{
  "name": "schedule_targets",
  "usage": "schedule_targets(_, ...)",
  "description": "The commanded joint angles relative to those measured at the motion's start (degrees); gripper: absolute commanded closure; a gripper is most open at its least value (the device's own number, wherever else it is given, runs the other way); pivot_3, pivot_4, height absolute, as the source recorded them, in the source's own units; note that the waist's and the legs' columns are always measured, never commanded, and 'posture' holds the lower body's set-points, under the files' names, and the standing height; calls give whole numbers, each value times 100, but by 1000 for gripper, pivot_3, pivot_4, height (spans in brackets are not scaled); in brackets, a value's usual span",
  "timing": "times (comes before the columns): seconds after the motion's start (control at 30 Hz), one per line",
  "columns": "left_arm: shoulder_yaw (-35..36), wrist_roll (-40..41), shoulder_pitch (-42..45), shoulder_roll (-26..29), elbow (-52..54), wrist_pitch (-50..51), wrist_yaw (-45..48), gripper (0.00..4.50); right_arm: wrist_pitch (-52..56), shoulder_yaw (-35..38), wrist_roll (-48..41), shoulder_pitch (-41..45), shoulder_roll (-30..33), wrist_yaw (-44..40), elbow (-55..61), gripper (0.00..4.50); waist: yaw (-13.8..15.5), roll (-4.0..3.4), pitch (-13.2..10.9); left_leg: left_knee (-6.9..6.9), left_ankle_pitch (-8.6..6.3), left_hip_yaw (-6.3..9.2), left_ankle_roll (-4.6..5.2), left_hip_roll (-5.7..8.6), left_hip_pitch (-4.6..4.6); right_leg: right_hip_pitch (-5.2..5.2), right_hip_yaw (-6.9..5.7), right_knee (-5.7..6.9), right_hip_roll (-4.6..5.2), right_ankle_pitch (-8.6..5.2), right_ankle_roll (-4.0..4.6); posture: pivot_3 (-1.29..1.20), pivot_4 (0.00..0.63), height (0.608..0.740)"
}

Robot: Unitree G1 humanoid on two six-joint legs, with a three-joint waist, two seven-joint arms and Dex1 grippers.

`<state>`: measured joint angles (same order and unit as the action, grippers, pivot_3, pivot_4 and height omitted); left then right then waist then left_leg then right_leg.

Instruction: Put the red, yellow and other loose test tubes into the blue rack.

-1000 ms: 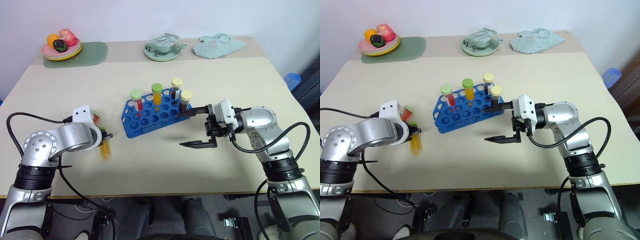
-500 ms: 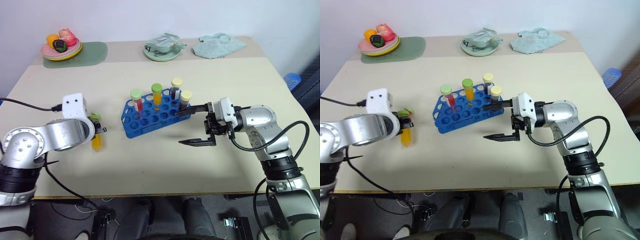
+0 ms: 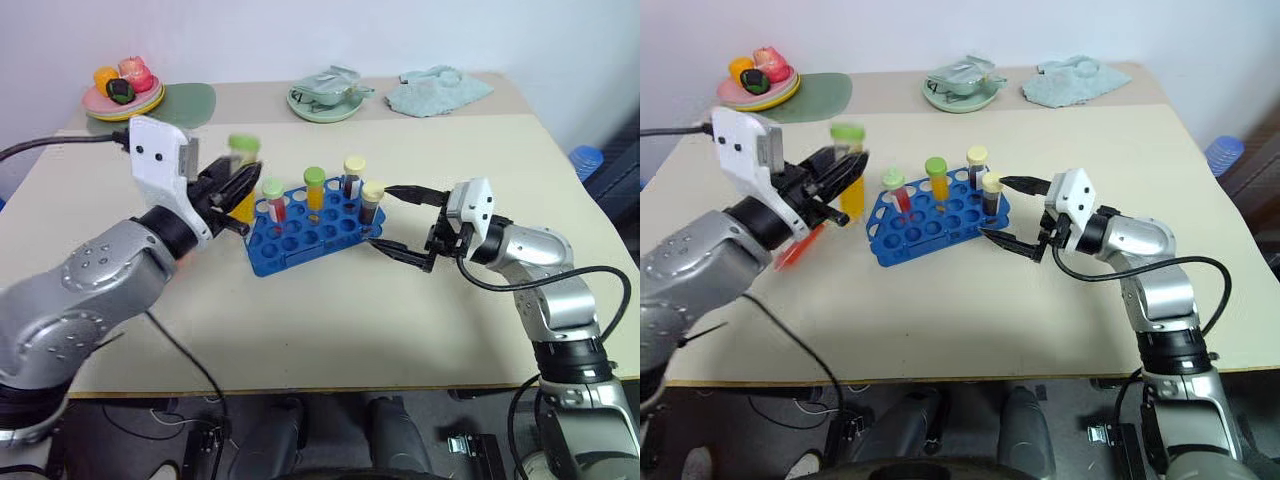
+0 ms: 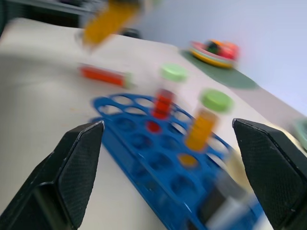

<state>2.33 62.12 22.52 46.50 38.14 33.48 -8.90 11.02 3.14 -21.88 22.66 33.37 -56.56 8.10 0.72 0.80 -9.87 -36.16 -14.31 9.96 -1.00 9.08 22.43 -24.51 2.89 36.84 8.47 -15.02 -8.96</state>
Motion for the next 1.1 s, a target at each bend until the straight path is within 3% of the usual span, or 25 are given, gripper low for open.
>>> schedule_targets(0.03, -169, -865, 155, -722, -414, -549, 393, 3654, 534, 436, -361, -259, 229, 333, 670, 101, 10, 0, 0, -2, -1, 1, 2, -4, 1, 0, 1, -4, -3, 1, 0, 0, 150, 740)
schedule_targets(0.3, -1267, -3097, 656, -2240, -2141, -2052, 1925, 3654, 1322, 1067, -626, -1061, 343, 1157, 1530, 101, 17, 11, -2, -8, -8, 0, 16, -2, 5, 13, 0, -35, -3, 13, -12, 0, 150, 740)
schedule_targets(0.43, -1358, -3571, 695, -2883, -2754, -2747, 2494, 3654, 1617, 1412, -823, -1746, 588, 1167, 2064, 101, 5, 12, -3, -9, -18, -2, 34, -1, 11, 20, -1, -64, -1, 21, -25, 0, 150, 740)
schedule_targets(0.73, -1302, -3770, 878, -3431, -3732, -3276, 3886, 3654, 1675, 2001, -1026, -2768, 808, 1158, 2494, 101, 6, 12, -3, -31, -26, -17, 47, -1, 8, 31, -1, -68, 3, 40, -46, 0, 150, 740)
schedule_targets(1.1, -1130, -4068, 736, -3779, -4380, -3766, 4437, 3654, 1724, 2631, -1260, -3425, 1104, 871, 2590, 101, 18, 12, -3, -89, -60, -16, 105, 5, 8, 70, -3, -78, 2, 50, -61, 0, 150, 740)
